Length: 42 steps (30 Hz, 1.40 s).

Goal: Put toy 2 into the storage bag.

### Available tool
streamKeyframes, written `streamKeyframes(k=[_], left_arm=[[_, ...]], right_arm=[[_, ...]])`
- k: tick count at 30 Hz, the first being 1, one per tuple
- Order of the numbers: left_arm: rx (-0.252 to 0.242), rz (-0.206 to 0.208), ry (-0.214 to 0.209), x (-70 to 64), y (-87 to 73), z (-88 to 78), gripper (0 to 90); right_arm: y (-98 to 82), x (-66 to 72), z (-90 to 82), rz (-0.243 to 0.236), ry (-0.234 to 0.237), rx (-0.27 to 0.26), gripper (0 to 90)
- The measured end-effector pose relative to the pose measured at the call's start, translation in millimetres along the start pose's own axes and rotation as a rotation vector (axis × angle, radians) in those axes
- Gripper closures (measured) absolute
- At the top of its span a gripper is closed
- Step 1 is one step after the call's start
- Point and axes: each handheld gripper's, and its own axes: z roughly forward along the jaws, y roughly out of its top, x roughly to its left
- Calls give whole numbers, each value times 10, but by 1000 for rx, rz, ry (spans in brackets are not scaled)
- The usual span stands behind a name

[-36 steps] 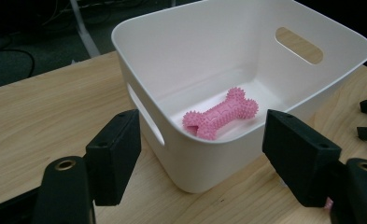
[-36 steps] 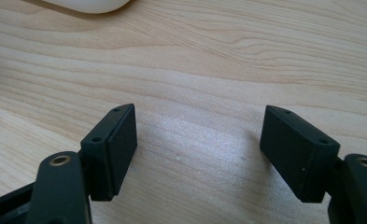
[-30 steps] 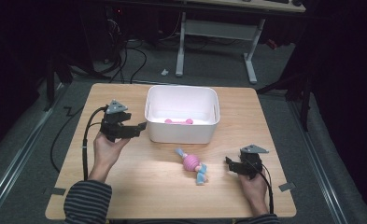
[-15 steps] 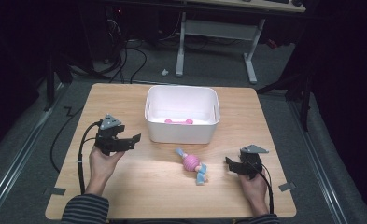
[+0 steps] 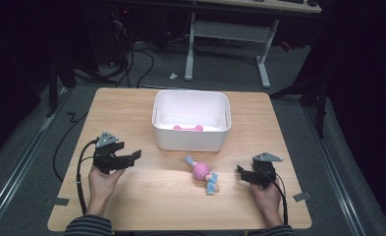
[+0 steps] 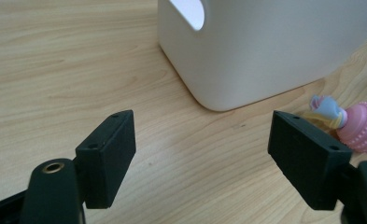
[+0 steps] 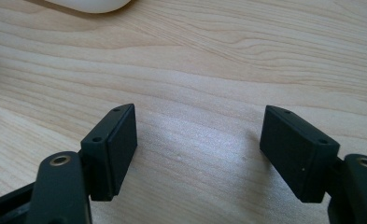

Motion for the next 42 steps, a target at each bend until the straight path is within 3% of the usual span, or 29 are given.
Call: streamKeyframes(k=[13, 16, 19, 27, 42], left_arm=[[36, -60, 29, 111, -289, 165, 227], [60, -45, 52, 105, -345, 234, 220], [96, 2, 95, 82, -379, 322, 211], [146, 51, 137, 101, -442, 512, 195], [136, 66, 187, 198, -500, 544, 180]], right_arm=[[-1, 1, 0, 1, -1, 0, 278], [-1, 1, 0, 1, -1, 0, 278], [0, 2, 0, 1, 0, 0, 278], [-1, 0, -1, 1, 1, 0, 277], [1, -2, 1, -10, 18, 6, 248]])
